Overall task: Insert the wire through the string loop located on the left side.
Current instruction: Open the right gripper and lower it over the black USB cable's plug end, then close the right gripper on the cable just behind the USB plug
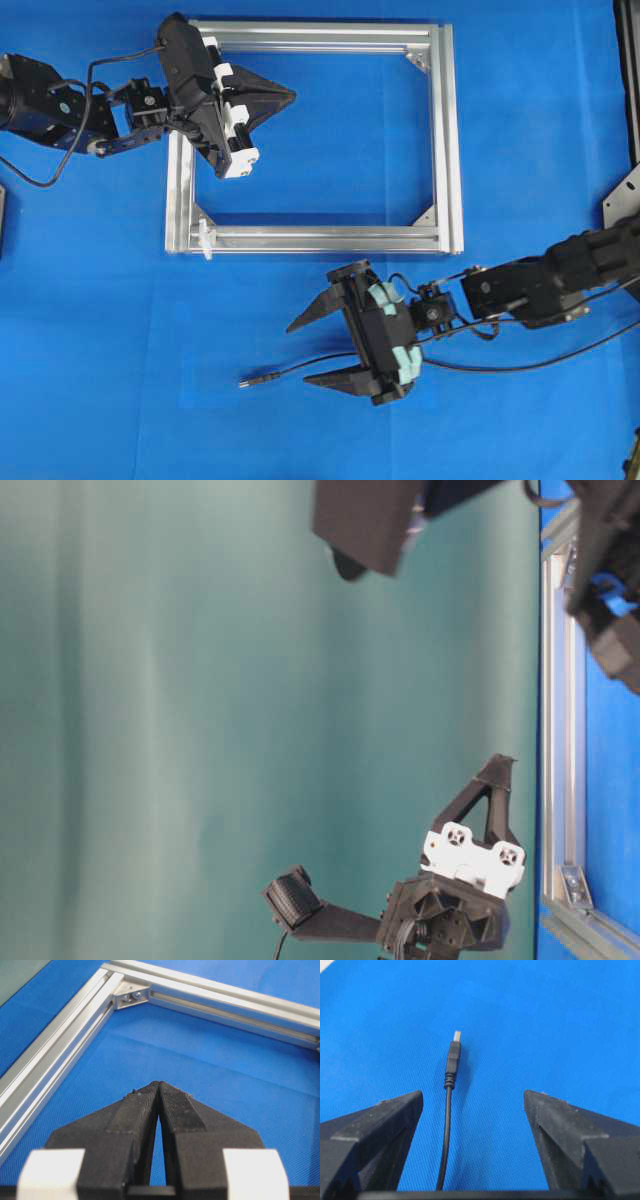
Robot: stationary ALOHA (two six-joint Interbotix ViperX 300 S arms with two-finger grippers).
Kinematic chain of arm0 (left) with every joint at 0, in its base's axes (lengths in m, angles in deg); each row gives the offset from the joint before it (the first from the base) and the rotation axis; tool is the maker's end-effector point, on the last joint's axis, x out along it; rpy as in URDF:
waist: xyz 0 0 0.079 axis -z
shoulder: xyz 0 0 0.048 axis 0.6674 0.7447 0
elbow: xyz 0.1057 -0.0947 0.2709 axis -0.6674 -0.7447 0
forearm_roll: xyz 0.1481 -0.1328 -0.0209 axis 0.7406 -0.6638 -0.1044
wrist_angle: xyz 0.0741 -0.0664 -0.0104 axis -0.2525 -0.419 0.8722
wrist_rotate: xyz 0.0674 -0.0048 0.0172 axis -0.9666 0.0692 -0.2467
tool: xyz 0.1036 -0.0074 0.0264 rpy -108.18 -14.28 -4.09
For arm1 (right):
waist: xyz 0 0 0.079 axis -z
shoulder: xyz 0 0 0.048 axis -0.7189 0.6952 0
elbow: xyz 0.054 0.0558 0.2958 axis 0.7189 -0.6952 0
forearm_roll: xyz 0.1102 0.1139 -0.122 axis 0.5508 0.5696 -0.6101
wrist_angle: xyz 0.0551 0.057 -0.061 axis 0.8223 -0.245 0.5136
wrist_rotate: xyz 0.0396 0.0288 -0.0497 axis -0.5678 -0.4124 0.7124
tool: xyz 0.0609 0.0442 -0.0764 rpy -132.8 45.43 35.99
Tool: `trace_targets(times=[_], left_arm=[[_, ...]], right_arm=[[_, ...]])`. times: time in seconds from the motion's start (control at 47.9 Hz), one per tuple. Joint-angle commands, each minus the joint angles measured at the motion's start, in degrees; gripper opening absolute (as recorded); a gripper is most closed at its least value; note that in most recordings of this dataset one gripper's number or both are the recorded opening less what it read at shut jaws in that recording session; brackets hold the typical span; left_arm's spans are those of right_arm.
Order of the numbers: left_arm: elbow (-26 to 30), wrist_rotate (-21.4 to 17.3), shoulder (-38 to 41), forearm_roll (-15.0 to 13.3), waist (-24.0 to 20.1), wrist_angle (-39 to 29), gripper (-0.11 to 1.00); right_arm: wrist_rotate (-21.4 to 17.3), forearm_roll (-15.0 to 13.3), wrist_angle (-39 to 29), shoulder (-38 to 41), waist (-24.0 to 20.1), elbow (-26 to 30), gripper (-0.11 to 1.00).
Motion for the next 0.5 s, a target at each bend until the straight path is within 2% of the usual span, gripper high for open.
trace_targets(times=[0.0,0.209,0.48], left_arm=[[0.35,0.09,-1.67,0.18,0.09,0.18,0.00],[0.09,0.09,-1.67,0.18,0.09,0.18,0.00],[-0.09,0.18,-1.67,0.18,0.09,0.18,0.00]], right_arm=[[-0.70,0.26,0.18,0.62,-0.18,1.76,0.86],[-2.55,0.26,0.35,4.31,-0.35,4.04,0.86],[-2.55,0.09,0.35,4.83,-0.62,4.48,0.84]])
